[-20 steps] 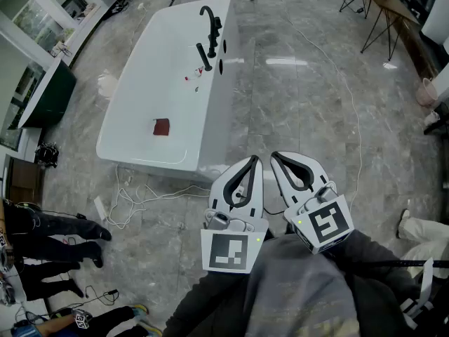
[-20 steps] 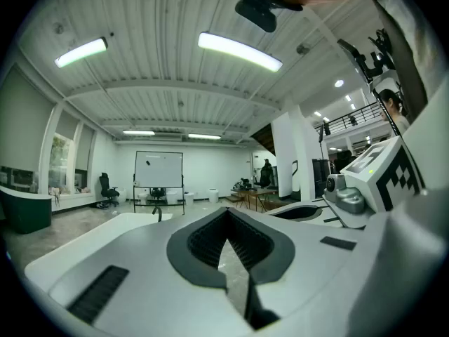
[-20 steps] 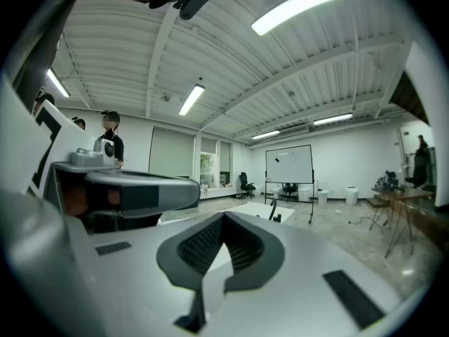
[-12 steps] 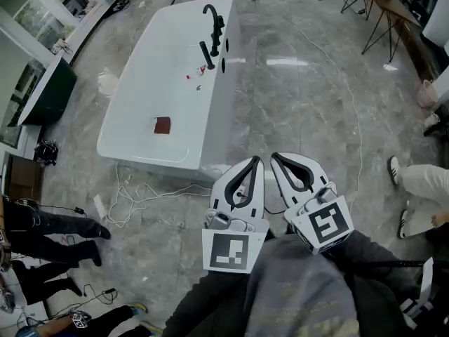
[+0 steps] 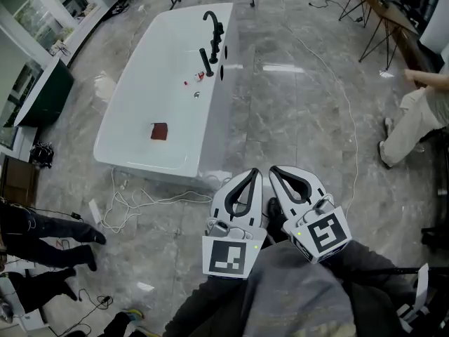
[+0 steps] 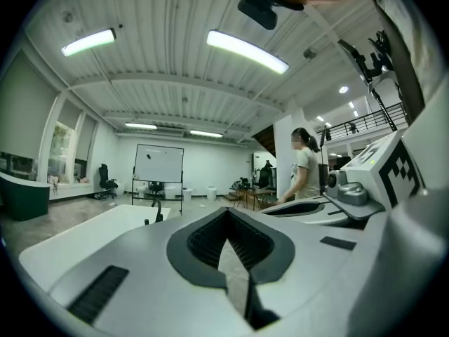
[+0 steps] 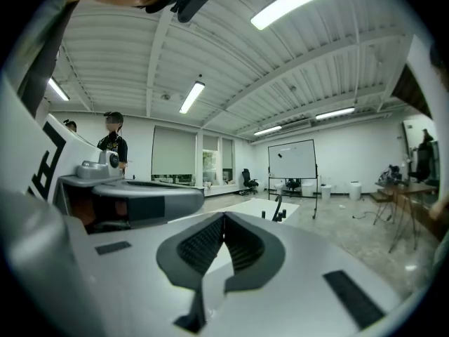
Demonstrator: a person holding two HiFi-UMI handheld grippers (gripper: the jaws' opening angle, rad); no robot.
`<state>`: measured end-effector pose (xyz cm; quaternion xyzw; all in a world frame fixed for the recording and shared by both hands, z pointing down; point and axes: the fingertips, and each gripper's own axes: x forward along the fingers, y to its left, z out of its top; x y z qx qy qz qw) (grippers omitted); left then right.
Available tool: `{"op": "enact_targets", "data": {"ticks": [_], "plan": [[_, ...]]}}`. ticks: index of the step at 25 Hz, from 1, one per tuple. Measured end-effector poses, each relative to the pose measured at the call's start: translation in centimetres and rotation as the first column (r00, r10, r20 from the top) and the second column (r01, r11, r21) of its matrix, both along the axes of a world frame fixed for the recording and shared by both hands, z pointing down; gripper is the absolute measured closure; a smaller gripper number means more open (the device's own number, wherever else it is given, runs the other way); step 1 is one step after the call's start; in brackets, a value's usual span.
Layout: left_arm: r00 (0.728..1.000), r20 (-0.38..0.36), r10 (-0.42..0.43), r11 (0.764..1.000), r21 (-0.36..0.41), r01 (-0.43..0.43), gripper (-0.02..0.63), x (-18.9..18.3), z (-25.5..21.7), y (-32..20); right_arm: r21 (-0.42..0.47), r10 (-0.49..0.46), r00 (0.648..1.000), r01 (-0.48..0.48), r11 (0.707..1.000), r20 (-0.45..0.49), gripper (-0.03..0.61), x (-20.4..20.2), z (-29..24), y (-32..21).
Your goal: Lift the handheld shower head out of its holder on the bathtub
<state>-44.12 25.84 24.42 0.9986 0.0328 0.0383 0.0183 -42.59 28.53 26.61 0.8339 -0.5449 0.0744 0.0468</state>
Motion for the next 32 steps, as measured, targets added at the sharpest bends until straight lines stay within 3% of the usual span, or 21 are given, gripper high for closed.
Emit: {"op": "enact_targets", "data": {"ticks": [11, 23, 32], "plan": [[0.998, 0.059, -0.014, 1.0, 0.01, 0.013, 0.612, 6.2, 1.2, -1.0, 0.026, 0.002, 0.999, -0.003, 1.0, 0.034, 0.574, 6.8, 0.8, -0.8], [0.991, 0.13, -0.022, 1.0, 0.018, 0.02, 0.612, 21.2, 3.2, -2.4, 0.033, 0.018, 0.997, -0.021, 0.999, 0.076, 0.574, 22.5, 2.1, -1.8], [0.987, 0.153, -0.052, 0.998, 0.032, 0.048, 0.612, 29.9, 3.0, -2.7, 0.049, -0.027, 0.996, 0.022, 0.999, 0.09, 0.574, 30.8, 1.7, -2.2]]}}
